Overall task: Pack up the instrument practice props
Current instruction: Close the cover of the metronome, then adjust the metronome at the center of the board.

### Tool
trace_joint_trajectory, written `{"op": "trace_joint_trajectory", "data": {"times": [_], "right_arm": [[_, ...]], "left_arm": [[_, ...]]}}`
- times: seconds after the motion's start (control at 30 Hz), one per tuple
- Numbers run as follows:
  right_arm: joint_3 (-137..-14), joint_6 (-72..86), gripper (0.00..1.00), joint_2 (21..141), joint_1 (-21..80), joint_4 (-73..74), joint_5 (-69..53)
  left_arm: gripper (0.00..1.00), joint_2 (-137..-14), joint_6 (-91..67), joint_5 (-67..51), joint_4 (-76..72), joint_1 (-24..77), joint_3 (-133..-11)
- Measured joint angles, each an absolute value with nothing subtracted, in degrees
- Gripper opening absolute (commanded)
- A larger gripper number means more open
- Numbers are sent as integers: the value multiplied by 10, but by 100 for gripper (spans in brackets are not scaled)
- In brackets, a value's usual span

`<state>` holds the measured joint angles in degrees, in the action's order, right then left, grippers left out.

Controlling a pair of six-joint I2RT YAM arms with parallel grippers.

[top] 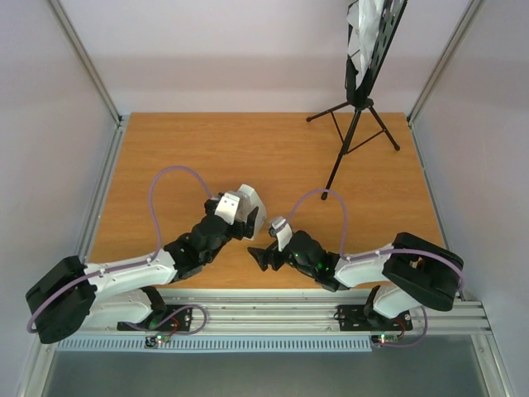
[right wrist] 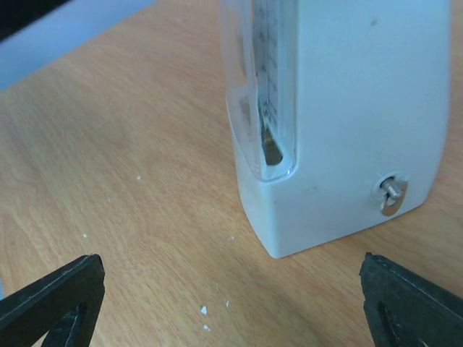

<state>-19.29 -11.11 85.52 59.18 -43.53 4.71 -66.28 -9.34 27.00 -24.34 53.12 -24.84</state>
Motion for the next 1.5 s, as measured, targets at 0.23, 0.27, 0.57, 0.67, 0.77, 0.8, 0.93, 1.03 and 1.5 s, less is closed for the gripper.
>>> {"op": "trace_joint_trajectory", "data": {"times": [0.23,0.27,0.57,0.67,0.77,0.8,0.93,1.03,1.5], "right_arm": [[-180,-124,98,755,592,-393,58],[-177,-126,99,736,592,-386,59],[-227,-147,98,566,580,-201,66],[-301,-158,99,561,573,-112,69],[-386,-169,98,566,559,-28,62],[-407,-171,99,570,554,-12,56],[-510,-182,99,614,518,81,13],[-567,-190,99,660,503,136,-12],[-746,-251,98,874,444,245,-120]], "left_arm": [[99,-602,-95,247,-187,531,-252],[99,-586,-96,245,-171,531,-253],[99,-441,-123,243,76,531,-382],[99,-478,-136,231,179,520,-498],[99,-508,-151,180,237,462,-570],[99,-509,-156,161,250,439,-576],[99,-518,-179,55,310,314,-595],[99,-532,-189,-15,331,256,-611],[99,-469,-162,-70,406,158,-632]]}}
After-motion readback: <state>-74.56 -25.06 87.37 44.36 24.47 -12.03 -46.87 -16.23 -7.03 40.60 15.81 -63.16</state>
